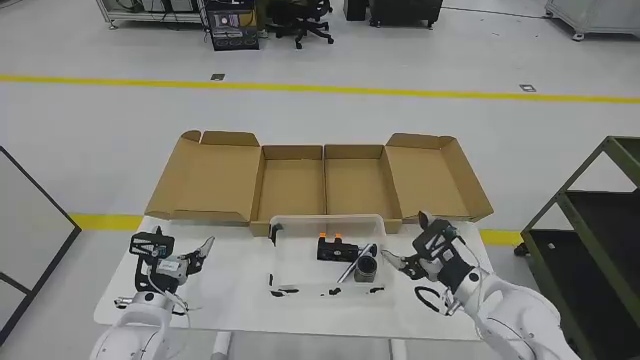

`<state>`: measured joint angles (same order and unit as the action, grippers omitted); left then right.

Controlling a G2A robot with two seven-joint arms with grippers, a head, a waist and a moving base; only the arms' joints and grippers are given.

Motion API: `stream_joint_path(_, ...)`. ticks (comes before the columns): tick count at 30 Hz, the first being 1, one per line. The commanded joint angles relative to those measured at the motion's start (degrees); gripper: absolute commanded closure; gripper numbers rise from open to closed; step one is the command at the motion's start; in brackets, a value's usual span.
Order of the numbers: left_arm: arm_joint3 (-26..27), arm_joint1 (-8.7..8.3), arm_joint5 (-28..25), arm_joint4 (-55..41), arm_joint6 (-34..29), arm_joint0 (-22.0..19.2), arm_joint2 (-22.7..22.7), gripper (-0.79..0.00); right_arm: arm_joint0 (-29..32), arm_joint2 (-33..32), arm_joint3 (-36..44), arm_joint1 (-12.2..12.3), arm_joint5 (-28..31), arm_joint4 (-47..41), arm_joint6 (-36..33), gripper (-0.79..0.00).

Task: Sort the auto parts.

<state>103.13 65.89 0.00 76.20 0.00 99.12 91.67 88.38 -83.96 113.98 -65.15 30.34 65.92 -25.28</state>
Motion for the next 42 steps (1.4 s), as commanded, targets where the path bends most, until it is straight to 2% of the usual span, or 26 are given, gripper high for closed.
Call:
stream_joint_path(1,0.0,0.0,0.0,0.0,0.0,0.0,0.0,-0.785,-3.49,2.08,-1.15,0.04,3.04,-4.65,-7.52,-0.785)
stream_joint_path(9,0.0,0.0,0.0,0.0,0.0,0.0,0.0,-0.785,-17.41,9.87,-9.34,-0.44,0.49,-12.13,-26.39,-0.785)
stream_joint_path(13,0.0,0.0,0.0,0.0,0.0,0.0,0.0,-0.785,-22.26,13.81,-13.48,-0.86,-1.8,-14.04,-31.95,-0.782)
stream_joint_path(17,0.0,0.0,0.0,0.0,0.0,0.0,0.0,-0.785,-25.03,17.74,-16.86,-1.36,-3.48,-13.53,-33.76,-0.782)
stream_joint_path(22,0.0,0.0,0.0,0.0,0.0,0.0,0.0,-0.785,-27.38,21.44,-20.18,-1.86,-5.21,-12.31,-35.0,-0.705)
stream_joint_path(24,0.0,0.0,0.0,0.0,0.0,0.0,0.0,-0.785,-28.12,22.64,-21.42,-2.04,-5.58,-12.05,-35.19,-0.662)
stream_joint_path(26,0.0,0.0,0.0,0.0,0.0,0.0,0.0,-0.785,-28.75,23.69,-22.6,-2.2,-5.81,-11.89,-35.3,-0.511)
stream_joint_path(29,0.0,0.0,0.0,0.0,0.0,0.0,0.0,-0.785,-29.63,24.95,-24.32,-2.41,-6.35,-11.68,-35.38,-0.459)
stream_joint_path(38,0.0,0.0,0.0,0.0,0.0,0.0,0.0,-0.785,-31.21,26.85,-26.48,-2.69,-7.74,-11.04,-36.09,-0.496)
stream_joint_path(42,0.0,0.0,0.0,0.0,0.0,0.0,0.0,-0.785,-31.31,26.86,-26.32,-2.52,-6.99,-11.2,-36.93,-0.483)
